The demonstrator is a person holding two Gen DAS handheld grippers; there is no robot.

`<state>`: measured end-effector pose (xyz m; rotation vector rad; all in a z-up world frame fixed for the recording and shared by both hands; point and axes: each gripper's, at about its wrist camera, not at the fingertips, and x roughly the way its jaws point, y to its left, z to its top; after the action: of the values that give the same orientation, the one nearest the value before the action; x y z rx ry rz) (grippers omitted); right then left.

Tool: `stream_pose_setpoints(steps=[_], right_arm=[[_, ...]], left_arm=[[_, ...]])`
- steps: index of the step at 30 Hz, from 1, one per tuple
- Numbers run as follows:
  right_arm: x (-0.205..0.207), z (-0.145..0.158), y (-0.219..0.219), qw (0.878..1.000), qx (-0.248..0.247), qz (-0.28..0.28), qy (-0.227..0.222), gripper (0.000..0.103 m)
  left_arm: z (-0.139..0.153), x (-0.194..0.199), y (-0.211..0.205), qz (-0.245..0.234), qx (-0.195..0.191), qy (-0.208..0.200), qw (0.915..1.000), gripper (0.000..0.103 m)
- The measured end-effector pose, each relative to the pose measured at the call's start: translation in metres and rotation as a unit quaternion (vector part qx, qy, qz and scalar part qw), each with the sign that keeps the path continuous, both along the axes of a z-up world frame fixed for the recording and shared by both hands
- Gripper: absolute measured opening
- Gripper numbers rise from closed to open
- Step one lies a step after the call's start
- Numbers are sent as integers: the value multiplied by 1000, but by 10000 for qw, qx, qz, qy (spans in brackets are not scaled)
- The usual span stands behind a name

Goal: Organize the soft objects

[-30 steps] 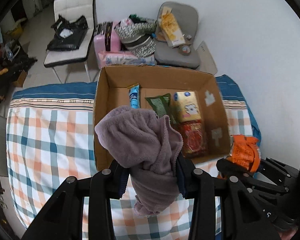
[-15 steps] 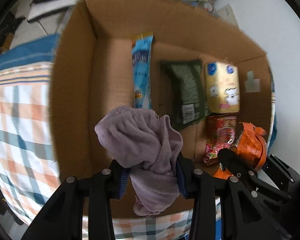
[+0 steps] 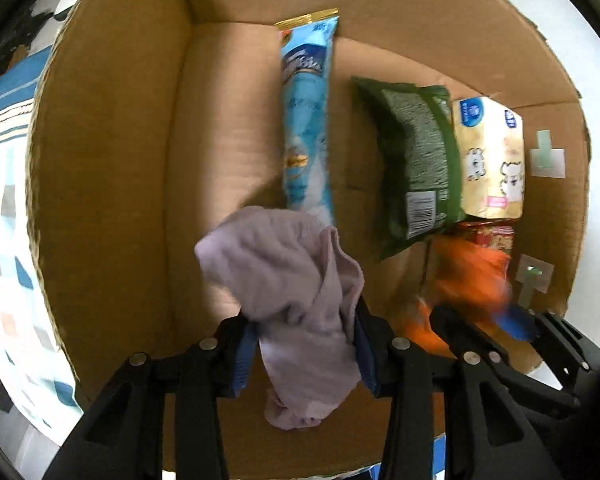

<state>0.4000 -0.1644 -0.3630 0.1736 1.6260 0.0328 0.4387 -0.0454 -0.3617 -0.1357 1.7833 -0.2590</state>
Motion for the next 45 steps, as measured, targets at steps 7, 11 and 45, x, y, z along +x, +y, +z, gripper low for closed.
stream_pose_setpoints(steps=[7, 11, 45], right_arm=[[-4, -1, -6, 9999, -102, -18, -16, 70], [-14, 4, -16, 9993, -339, -34, -163, 78], [-194, 245, -23, 9524, -1010, -386, -2851, 103]], left_arm=[[13, -20, -8, -56, 242, -359, 9990, 58], [31, -30, -11, -91, 357, -758, 9964, 74], [283, -191, 30, 392, 531, -3775, 9237, 96]])
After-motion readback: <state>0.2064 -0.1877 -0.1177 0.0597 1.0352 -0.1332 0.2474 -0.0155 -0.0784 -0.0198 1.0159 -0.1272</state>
